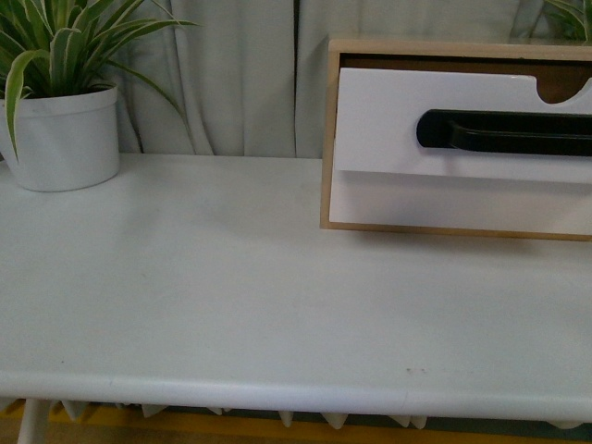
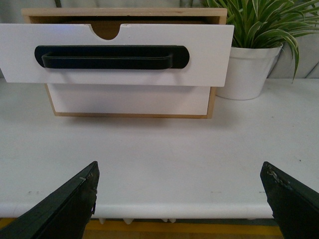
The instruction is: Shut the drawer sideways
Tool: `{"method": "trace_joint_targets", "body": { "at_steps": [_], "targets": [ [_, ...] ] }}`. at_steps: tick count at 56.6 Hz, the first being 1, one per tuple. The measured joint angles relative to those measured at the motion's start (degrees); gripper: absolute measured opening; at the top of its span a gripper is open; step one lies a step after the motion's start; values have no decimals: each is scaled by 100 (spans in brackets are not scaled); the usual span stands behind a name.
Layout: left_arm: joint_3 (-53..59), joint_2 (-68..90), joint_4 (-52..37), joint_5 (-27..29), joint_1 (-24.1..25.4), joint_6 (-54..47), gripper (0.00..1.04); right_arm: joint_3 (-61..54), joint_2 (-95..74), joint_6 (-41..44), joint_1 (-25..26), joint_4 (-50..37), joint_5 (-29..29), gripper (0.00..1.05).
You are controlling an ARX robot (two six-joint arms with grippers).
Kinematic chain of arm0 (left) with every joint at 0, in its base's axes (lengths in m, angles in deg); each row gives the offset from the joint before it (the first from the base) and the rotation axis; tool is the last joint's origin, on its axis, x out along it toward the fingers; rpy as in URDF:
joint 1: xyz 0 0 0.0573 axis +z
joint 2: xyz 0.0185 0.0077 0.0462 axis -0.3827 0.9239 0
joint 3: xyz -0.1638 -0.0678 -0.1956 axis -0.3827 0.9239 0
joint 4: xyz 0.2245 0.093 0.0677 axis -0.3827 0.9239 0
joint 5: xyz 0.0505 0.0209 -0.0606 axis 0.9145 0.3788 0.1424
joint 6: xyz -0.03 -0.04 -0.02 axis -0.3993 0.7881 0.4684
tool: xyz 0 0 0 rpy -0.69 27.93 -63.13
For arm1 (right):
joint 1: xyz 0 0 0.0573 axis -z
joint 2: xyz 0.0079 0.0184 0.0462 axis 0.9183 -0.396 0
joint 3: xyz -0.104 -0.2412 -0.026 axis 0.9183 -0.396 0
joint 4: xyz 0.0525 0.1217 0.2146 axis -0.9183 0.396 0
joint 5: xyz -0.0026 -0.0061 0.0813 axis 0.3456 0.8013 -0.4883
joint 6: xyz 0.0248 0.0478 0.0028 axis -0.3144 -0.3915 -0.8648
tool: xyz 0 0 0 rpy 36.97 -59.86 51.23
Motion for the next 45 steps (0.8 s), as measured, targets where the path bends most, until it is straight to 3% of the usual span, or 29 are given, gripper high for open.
{"method": "trace_joint_targets", "body": {
  "at_steps": [45],
  "targets": [
    [0,0,0,0,0,0,98,0,0,0,0,0,0,95]
  ]
}}
